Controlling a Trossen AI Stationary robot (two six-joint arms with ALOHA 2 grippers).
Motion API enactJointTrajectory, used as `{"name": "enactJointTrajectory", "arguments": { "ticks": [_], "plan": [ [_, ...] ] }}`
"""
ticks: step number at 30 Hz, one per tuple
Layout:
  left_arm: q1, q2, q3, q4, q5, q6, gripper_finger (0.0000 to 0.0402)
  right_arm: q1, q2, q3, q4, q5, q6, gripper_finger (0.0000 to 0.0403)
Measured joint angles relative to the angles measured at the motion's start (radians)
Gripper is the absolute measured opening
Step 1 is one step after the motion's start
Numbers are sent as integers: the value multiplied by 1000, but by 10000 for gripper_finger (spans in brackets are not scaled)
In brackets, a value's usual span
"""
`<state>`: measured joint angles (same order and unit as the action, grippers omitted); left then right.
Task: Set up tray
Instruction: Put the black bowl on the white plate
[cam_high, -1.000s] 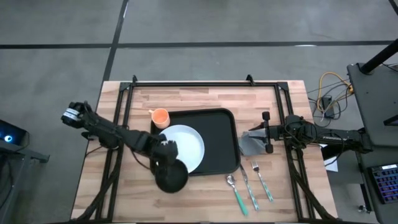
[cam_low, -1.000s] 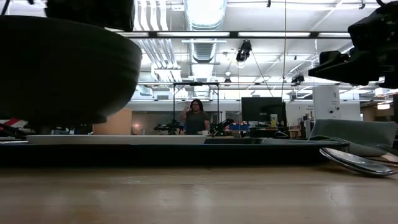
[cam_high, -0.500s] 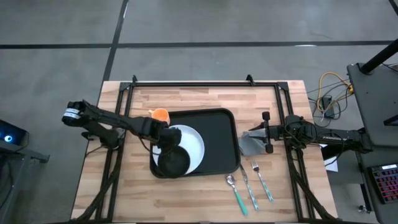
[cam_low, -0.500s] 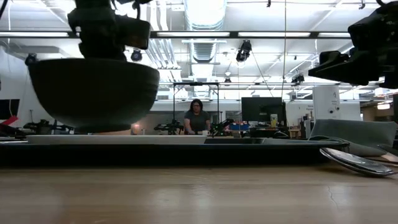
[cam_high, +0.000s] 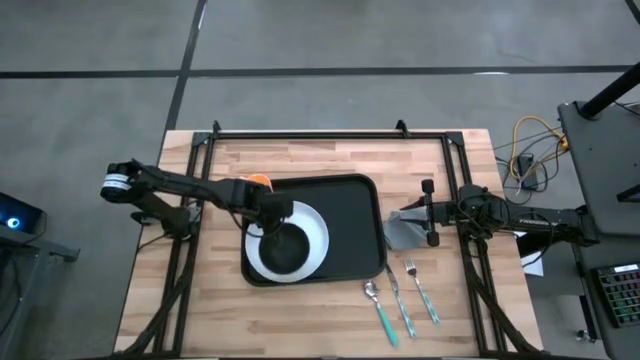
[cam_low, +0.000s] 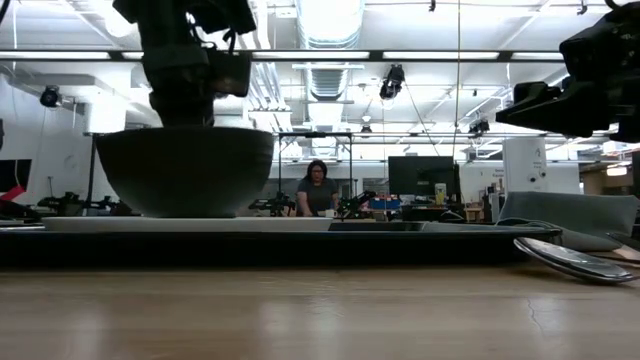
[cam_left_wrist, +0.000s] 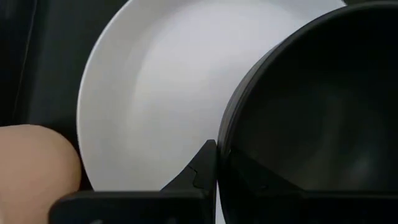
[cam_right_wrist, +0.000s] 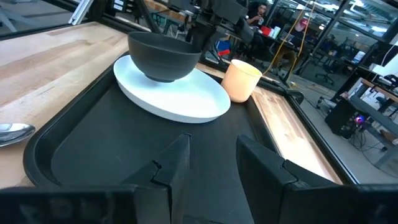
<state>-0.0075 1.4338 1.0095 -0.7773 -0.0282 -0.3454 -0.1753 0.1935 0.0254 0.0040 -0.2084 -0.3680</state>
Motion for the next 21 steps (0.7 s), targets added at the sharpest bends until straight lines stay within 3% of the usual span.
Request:
{"name": "enactJointTrajectory", "arguments": {
  "ticks": [21],
  "plan": [
    [21, 0, -18, 8, -6, 15, 14, 0, 0, 0, 0, 0, -2, 118]
  ]
}}
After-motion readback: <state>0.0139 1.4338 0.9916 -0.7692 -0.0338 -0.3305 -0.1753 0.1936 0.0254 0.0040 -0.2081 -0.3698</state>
